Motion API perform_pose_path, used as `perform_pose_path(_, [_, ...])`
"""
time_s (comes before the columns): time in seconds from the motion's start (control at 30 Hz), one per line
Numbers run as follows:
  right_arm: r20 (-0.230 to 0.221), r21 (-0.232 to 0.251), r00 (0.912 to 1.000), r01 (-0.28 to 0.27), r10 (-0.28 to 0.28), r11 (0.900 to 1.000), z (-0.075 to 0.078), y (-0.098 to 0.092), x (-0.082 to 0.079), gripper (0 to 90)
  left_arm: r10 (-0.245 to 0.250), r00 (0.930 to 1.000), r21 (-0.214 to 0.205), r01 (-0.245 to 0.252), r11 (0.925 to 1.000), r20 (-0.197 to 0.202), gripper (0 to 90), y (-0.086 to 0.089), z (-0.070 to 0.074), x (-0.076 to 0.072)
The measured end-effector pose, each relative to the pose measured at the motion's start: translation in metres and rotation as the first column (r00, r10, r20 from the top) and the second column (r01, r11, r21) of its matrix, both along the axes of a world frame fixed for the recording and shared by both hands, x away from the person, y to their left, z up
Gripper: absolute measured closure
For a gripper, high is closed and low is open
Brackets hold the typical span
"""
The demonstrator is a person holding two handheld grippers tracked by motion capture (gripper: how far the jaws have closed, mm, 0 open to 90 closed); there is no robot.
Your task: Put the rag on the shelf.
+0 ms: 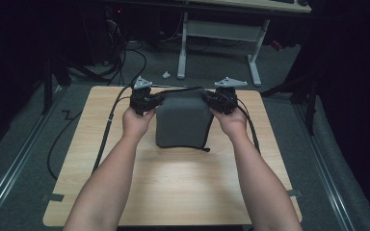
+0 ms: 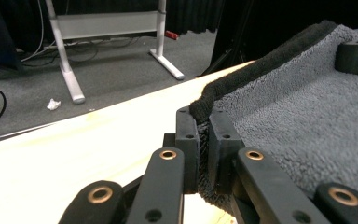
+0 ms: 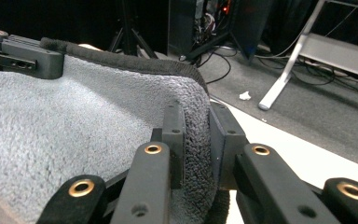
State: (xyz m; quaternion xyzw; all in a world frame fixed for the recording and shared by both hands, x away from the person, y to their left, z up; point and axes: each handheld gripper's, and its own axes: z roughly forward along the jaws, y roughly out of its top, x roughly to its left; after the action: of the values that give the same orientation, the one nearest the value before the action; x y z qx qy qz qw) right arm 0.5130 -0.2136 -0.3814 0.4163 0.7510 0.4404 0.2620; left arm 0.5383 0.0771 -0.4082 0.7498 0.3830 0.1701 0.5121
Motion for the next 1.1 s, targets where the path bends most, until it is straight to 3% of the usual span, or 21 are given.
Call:
perform_pose_path(0.13, [-0.013, -0.01, 0.9997, -0.023, 0.023, 0.9997, -0.006, -0.002, -0.001, 79.0, -0.003, 0.9998, 0.003, 0.003, 1.0, -0.021, 84.6, -0.001, -0.007, -0.001])
perform_pose_path(0.43, [-0.022, 0.019, 0.9995, -0.024, 0.024, 0.9995, -0.013, -0.007, -0.004, 79.1, -0.01, 0.9987, 0.001, 0.01, 0.9999, -0.051, 84.5, -0.002, -0.013, -0.004])
perform_pose_path(0.67, [-0.03, 0.057, 0.9993, -0.021, 0.023, 0.9982, -0.018, -0.012, -0.006, 79.2, -0.026, 0.9964, -0.039, 0.023, 0.999, -0.08, 84.4, 0.0, -0.023, -0.005])
perform_pose_path(0.9, [-0.032, 0.09, 0.9991, -0.026, 0.029, 0.9956, -0.023, -0.015, -0.007, 79.4, -0.037, 0.9948, -0.048, 0.033, 0.9983, -0.095, 84.4, 0.002, -0.03, -0.006])
perform_pose_path(1.0, [-0.04, 0.114, 0.9985, -0.033, 0.038, 0.9929, -0.028, -0.018, -0.006, 79.5, -0.041, 0.9936, -0.045, 0.036, 0.9983, -0.105, 84.4, 0.0, -0.035, -0.006])
perform_pose_path(1.1, [-0.058, 0.098, 0.9973, -0.038, 0.044, 0.9945, -0.039, -0.022, -0.006, 79.7, -0.046, 0.9918, -0.048, 0.041, 0.998, -0.119, 84.4, -0.001, -0.039, -0.005])
